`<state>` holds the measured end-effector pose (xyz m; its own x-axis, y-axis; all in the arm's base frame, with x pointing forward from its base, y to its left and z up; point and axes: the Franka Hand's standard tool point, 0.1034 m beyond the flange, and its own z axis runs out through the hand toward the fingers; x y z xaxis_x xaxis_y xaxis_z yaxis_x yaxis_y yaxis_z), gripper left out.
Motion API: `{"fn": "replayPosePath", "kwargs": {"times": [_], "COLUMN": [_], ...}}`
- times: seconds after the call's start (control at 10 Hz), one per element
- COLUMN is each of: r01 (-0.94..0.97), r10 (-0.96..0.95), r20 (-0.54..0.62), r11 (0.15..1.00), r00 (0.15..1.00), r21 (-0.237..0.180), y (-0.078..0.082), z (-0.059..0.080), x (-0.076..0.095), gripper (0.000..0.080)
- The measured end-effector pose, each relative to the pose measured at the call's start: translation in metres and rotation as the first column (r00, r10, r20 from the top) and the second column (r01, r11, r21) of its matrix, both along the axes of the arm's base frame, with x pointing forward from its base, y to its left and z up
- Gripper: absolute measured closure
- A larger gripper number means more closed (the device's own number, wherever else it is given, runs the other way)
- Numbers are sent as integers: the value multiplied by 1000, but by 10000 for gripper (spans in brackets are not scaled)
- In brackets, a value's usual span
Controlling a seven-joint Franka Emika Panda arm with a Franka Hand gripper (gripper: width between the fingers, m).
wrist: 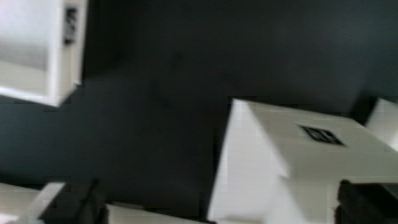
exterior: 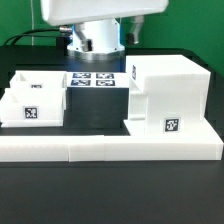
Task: Assemble drawer
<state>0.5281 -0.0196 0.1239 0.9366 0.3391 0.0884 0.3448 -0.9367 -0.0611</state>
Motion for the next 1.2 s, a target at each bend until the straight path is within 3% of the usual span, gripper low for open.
{"fn": "replayPosePath", "kwargs": {"times": [0.1, 0.5, 0.7, 0.8, 1.2], "r01": [-20, 3, 57, 89, 153], "r10": [20, -3, -57, -89, -154], "r20": [8, 6, -43, -81, -120], "r11": [1000, 1000, 998, 996, 988], "r00": [1000, 1000, 997, 993, 981], "r21": [-6, -4, 1, 0, -14], "y": [-15, -8, -24, -37, -55], "z": [-5, -5, -10, -17, -48], "x": [-3, -1, -12, -19, -21], "gripper": [151, 151, 151, 151, 151]}}
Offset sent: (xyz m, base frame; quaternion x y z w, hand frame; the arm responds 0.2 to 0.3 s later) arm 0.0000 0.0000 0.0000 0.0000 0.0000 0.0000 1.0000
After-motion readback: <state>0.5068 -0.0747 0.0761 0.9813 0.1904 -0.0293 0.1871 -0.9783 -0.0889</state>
